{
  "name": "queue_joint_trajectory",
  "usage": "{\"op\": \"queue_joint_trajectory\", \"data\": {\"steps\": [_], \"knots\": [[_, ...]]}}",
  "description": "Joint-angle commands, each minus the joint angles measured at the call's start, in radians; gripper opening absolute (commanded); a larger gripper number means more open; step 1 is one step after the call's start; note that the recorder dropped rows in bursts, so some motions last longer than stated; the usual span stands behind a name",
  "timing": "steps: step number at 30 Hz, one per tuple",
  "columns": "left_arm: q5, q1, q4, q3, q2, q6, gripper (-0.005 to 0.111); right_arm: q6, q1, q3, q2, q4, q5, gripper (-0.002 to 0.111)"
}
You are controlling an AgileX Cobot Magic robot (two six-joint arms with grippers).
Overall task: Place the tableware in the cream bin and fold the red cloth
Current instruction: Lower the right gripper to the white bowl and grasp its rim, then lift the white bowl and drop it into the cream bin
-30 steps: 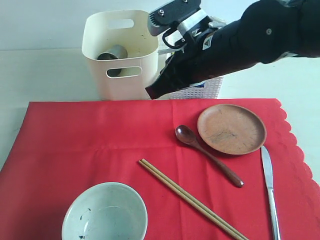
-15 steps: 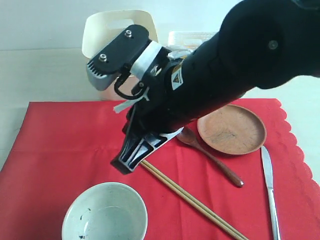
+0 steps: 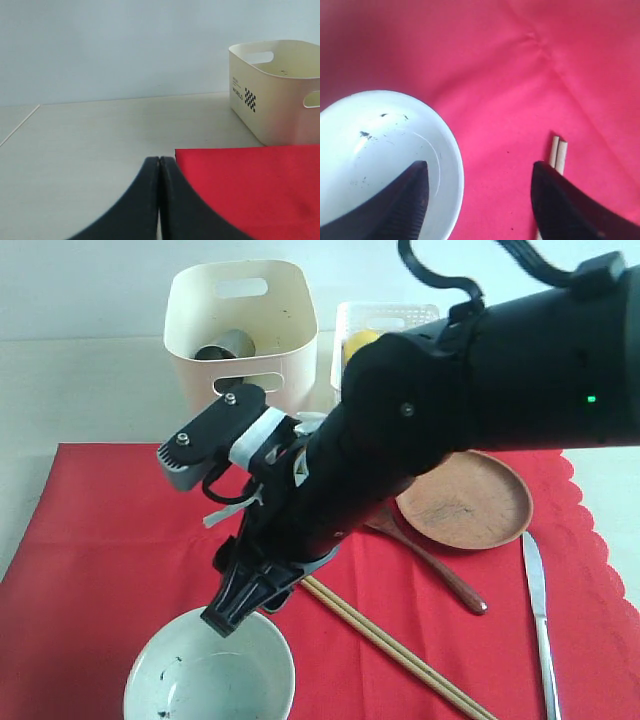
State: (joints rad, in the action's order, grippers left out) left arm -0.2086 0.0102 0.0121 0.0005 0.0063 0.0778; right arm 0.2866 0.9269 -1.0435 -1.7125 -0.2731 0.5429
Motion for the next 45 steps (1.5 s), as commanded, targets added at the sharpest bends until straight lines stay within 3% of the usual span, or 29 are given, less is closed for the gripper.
{"op": "queue_joint_trajectory", "data": {"steps": [1, 10, 17, 19, 27, 39, 45], "knots": [[0.007, 0.001, 0.004, -0.001, -0.006, -0.005, 0.0, 0.007, 0.002, -0.051, -0.074, -0.024, 0.042, 0.059], [0.007, 0.001, 0.004, -0.001, -0.006, -0.005, 0.0, 0.138, 0.051, -0.129, -0.201, -0.09, 0.1, 0.059], [0.007, 0.001, 0.004, -0.001, -0.006, -0.005, 0.0, 0.138, 0.062, -0.143, -0.226, -0.082, 0.124, 0.05], [0.007, 0.001, 0.004, -0.001, -0.006, -0.005, 0.0, 0.138, 0.062, -0.143, -0.226, -0.064, 0.13, 0.043], [0.007, 0.001, 0.004, -0.001, -0.006, -0.005, 0.0, 0.131, 0.062, -0.162, -0.226, 0.015, 0.152, 0.001], [0.007, 0.001, 0.004, -0.001, -0.006, -0.005, 0.0, 0.121, 0.062, -0.222, -0.22, 0.025, 0.143, 0.0], [0.007, 0.001, 0.004, -0.001, -0.006, -0.005, 0.0, -0.041, 0.049, -0.321, -0.181, 0.185, 0.14, 0.0]]}}
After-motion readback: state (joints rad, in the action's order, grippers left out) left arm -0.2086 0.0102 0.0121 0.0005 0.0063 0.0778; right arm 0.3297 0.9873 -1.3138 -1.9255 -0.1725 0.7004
